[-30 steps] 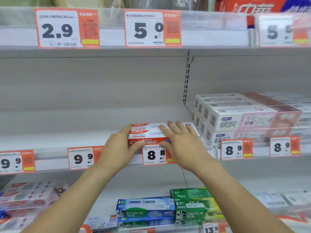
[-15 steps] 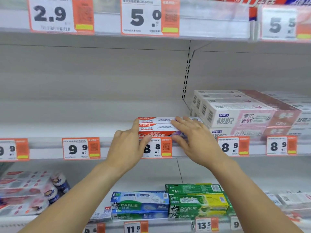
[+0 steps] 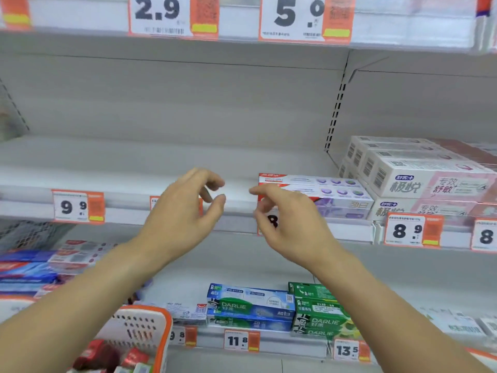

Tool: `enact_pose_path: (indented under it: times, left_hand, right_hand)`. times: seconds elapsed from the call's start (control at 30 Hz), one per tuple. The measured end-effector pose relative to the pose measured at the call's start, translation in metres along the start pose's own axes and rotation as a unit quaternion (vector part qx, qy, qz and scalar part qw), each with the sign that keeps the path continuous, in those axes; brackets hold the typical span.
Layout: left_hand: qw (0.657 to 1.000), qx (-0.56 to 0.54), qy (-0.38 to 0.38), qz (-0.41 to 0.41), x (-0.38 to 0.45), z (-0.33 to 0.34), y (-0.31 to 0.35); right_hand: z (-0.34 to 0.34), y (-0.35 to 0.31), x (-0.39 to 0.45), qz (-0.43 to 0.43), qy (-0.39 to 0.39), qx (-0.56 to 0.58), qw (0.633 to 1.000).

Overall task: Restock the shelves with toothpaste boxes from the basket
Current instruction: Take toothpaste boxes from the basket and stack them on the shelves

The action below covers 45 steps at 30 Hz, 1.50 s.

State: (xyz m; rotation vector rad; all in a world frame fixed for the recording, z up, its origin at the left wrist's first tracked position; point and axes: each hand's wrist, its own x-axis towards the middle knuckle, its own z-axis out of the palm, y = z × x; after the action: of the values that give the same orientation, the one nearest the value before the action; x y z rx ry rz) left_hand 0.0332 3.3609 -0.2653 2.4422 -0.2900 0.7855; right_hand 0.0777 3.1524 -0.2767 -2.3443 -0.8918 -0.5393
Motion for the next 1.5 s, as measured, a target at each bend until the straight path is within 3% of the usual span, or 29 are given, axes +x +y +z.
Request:
enact_pose_path:
  times: [0.13,0.23,0.3,0.43,0.6,0.7,0.97,1.13,1.27,1.4,1.5]
  left_hand:
    - [0.988,0.042,-0.131,-0.073,-0.059,-0.03,-0.053]
    - [0.951,0.1,-0.249,-0.153,-0.116,-0.043,-0.11]
    - [0.913,0.136,-0.326,-0.205,-0.155,-0.052,-0.144]
    - [0.834,0.197,-0.42,-0.298,-0.222,-0.076,-0.196]
    - [0.773,0.171,-0.399,-0.463,-0.281,-0.099,-0.238]
    - [0.74,0.149,-0.411,-0.51,-0.311,-0.096,-0.248]
    - [0.765,0.159,-0.429,-0.454,-0.321,-0.088,-0.255]
    - [0.776,0.158,-0.448,-0.415,-0.316,-0.082,-0.256]
    - [0.799,0.127,-0.412,-0.42,-0.307,-0.082,-0.253]
    - [0.812,-0.035,-0.367,-0.452,-0.291,-0.091,-0.252]
    - [0.824,0.035,-0.3,-0.48,-0.293,-0.104,-0.268]
  right_hand:
    - [0.07,-0.054,0.003,-0.018,-0.182,0.082,0.98]
    - [0.137,-0.09,-0.004,-0.027,-0.38,0.085,0.92]
    - [0.179,-0.114,-0.011,-0.048,-0.459,0.08,0.883]
    - [0.25,-0.154,-0.027,-0.058,-0.528,0.079,0.844]
    - [0.312,-0.182,-0.028,-0.051,-0.577,0.088,0.81]
    - [0.344,-0.195,-0.02,-0.033,-0.58,0.106,0.807]
    - [0.397,-0.198,-0.011,-0.044,-0.639,0.054,0.766]
    - [0.399,-0.199,-0.011,-0.003,-0.688,0.137,0.713]
    - [0.4,-0.204,-0.014,0.028,-0.661,0.134,0.738]
    - [0.399,-0.198,-0.017,0.026,-0.661,0.119,0.741]
    - [0.394,-0.194,-0.016,0.033,-0.648,0.126,0.75]
